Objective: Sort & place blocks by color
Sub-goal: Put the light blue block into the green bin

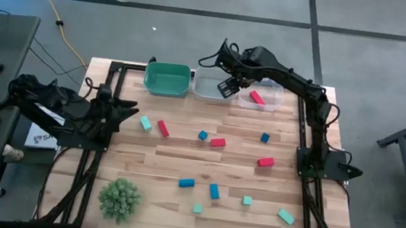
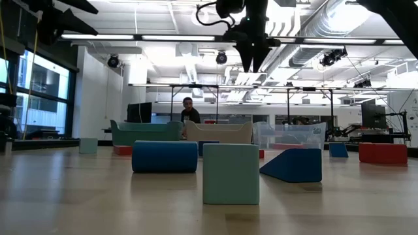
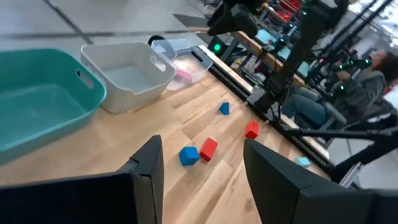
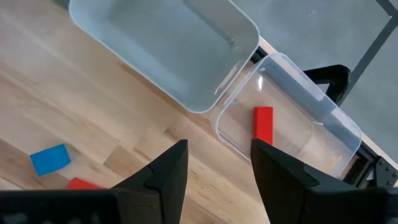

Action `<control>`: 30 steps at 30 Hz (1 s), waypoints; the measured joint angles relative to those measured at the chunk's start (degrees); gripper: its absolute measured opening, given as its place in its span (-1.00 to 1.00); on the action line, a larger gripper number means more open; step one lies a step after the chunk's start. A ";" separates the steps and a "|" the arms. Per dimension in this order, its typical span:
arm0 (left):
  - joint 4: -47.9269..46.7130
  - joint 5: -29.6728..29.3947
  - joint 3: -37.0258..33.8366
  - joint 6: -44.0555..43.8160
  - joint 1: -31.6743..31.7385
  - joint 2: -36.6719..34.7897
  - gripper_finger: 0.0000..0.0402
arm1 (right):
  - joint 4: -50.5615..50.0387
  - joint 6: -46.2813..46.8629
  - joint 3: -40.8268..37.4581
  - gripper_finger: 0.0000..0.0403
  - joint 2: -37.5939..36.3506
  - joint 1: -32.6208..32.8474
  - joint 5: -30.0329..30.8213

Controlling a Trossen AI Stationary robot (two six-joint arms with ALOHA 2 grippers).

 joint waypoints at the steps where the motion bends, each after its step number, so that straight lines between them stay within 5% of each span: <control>1: -0.02 0.00 0.22 -1.53 0.26 0.79 -0.27 | -0.08 0.00 0.00 -0.18 0.00 0.23 -0.06; 12: -8.43 7.33 6.56 -16.35 9.29 10.83 -0.39 | -0.49 -2.23 0.00 -0.18 0.00 0.92 -0.14; 30: -3.33 12.47 9.66 -12.36 22.08 25.20 -0.50 | -1.16 -10.76 0.00 -0.18 0.00 0.92 -0.28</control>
